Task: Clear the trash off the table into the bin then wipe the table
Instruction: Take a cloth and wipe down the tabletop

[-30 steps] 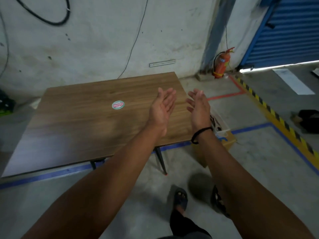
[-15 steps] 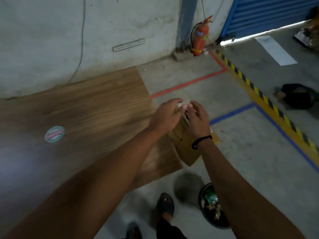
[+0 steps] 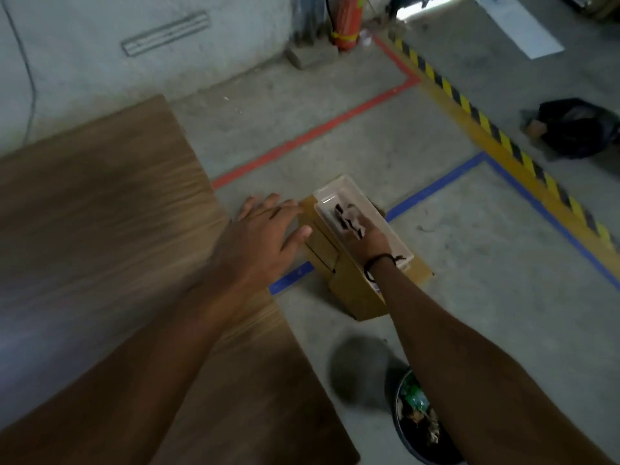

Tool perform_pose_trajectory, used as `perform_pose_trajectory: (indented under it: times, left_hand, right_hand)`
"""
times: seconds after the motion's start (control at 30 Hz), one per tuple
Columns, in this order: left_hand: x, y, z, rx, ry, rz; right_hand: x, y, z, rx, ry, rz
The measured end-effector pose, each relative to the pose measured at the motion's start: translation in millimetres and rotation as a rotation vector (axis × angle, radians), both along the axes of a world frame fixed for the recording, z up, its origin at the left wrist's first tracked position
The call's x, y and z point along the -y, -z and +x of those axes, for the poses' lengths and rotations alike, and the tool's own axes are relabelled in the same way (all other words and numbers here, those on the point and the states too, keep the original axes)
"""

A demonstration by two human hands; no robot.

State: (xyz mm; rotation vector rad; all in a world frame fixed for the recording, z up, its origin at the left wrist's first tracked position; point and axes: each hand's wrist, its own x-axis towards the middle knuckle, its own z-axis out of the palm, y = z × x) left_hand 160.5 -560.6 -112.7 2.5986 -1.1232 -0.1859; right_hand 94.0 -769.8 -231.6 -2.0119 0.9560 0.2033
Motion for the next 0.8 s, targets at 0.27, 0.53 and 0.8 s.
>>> perform_pose_trajectory:
  times: [0.27, 0.53, 0.8]
  left_hand:
    - [-3, 12, 4, -0.071, -0.03, -0.032]
    - [-4, 8, 1, -0.126, -0.077, -0.094]
    - [-6, 1, 0, -0.145, -0.072, -0.136]
  right_hand:
    - [12, 61, 31, -0.177, 0.031, -0.067]
    - [26, 83, 40, -0.314, -0.105, -0.303]
    - [32, 51, 42, -0.224, -0.107, -0.554]
